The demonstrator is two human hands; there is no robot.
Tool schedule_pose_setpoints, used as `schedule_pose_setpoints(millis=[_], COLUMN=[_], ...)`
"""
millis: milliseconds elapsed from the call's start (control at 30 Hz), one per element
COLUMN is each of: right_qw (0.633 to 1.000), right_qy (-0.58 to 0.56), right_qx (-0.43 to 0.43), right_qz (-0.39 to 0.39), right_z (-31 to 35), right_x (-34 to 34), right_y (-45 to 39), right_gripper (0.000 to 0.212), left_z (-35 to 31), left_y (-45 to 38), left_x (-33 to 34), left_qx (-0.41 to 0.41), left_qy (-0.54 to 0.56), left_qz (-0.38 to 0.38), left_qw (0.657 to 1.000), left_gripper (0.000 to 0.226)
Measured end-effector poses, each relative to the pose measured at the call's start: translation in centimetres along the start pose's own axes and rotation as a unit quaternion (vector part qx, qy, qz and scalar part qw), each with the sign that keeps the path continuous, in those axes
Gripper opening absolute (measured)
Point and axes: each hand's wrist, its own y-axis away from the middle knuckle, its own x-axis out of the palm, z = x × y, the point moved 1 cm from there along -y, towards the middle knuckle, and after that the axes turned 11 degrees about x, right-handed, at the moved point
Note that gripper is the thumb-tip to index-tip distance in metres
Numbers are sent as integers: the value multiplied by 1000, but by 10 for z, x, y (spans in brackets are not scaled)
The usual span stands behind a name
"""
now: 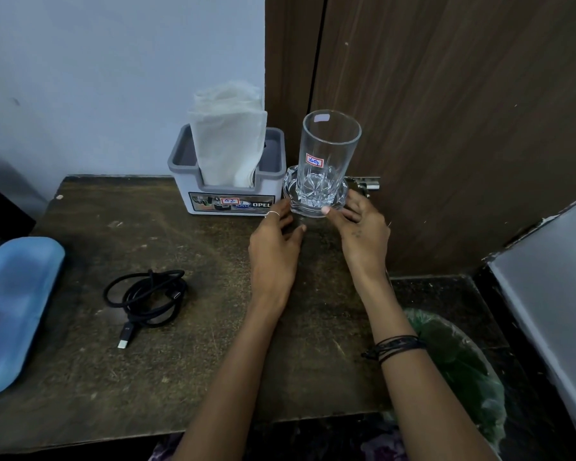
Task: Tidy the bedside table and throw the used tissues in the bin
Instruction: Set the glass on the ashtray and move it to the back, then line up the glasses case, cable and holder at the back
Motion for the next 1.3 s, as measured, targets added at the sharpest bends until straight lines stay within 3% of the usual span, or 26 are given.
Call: schedule_pose_setpoints(millis=[133, 267, 400, 533, 667, 767, 900, 1167, 1300], right_qw=[999, 996, 993, 976, 919, 887, 901, 903, 904], right_qy=[-4, 11, 12, 26, 192, 290, 258, 250, 255], right_qx=[2, -49, -113, -141, -228, -249, -248, -282, -284], right_qz=[-32, -79, 16, 164, 258, 259, 246, 208, 190], right_z=[1, 7, 24, 41, 41, 38, 35, 42, 42], right_x=[0, 5, 28, 52, 69, 81, 99, 150, 172], right_y=[10, 44, 91, 130, 160, 166, 155, 114, 94], right_gripper=[47, 25, 15, 22, 34, 29, 23, 32, 40], left_z=[-7, -24, -45, -61, -49, -28, -13, 16, 32], left_y=[4, 18, 36, 59, 95, 101, 96, 41, 12], left_x=[-4, -27, -68, -124, -172, -179, -175, -167, -159], left_qx=[-2, -9, -8, 18, -48, -106, -109, -94, -77], left_qy=[-9, -37, -73, -193, -292, -297, -280, -277, -266], left_qz=[10, 6, -2, -35, -49, -17, -19, -96, -105], left_qw=[1000, 999, 997, 980, 954, 949, 954, 951, 955], left_gripper=[46, 22, 16, 14, 15, 18, 27, 28, 40])
